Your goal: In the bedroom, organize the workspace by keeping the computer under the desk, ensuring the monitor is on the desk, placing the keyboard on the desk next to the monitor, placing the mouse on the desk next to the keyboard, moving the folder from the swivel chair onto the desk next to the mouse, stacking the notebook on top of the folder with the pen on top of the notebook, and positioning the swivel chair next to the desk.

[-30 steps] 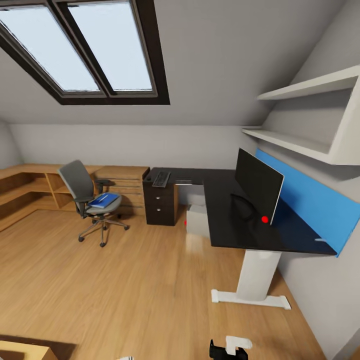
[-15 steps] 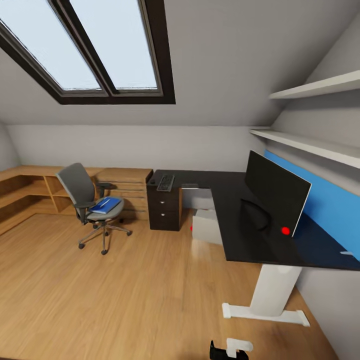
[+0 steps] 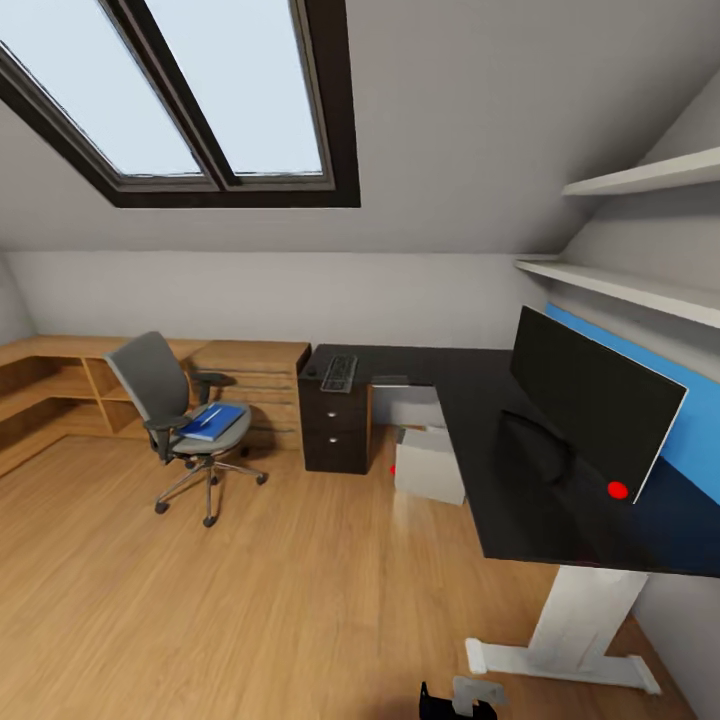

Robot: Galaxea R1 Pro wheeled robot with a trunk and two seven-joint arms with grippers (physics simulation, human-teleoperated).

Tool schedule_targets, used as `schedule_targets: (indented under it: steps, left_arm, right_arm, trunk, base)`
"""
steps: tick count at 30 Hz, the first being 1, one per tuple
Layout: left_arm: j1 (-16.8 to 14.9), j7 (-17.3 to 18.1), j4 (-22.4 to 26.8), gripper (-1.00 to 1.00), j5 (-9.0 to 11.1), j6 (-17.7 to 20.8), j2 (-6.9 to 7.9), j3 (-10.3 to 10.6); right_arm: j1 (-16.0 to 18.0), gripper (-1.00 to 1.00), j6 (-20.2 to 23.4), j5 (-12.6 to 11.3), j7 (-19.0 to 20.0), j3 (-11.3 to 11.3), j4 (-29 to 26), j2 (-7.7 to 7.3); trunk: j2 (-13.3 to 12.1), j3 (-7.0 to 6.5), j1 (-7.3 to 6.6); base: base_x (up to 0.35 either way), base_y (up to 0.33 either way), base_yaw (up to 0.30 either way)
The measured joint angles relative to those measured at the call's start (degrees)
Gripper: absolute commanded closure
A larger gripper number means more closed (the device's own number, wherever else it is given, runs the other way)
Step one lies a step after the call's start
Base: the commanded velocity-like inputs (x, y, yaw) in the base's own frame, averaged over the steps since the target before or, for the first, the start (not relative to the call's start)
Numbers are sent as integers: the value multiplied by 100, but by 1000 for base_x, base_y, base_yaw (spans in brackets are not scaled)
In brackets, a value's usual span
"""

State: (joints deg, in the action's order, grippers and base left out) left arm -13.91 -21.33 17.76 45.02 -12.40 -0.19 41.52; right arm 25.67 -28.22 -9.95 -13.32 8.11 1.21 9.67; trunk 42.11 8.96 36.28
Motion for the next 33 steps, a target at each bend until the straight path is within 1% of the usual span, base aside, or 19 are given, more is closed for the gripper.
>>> schedule_targets:
  steps: [22, 26, 33]
  left_arm:
    - [1, 1, -6, -100, 18, 9, 0, -9]
    - [2, 1, -3, -100, 20, 9, 0, -9]
    - [3, 0, -8, -100, 33, 8, 7, -12]
  right_arm:
    - [-9, -100, 0, 9, -1, 0, -2, 6]
    - [-9, -100, 0, 9, 0, 0, -2, 6]
    - [-9, -100, 0, 17, 1, 0, -1, 6]
  trunk:
    - [0, 0, 0]
    - [0, 0, 0]
    - [0, 0, 0]
  base:
    - [328, 7, 0]
    - [328, 106, 0]
    - [314, 194, 0]
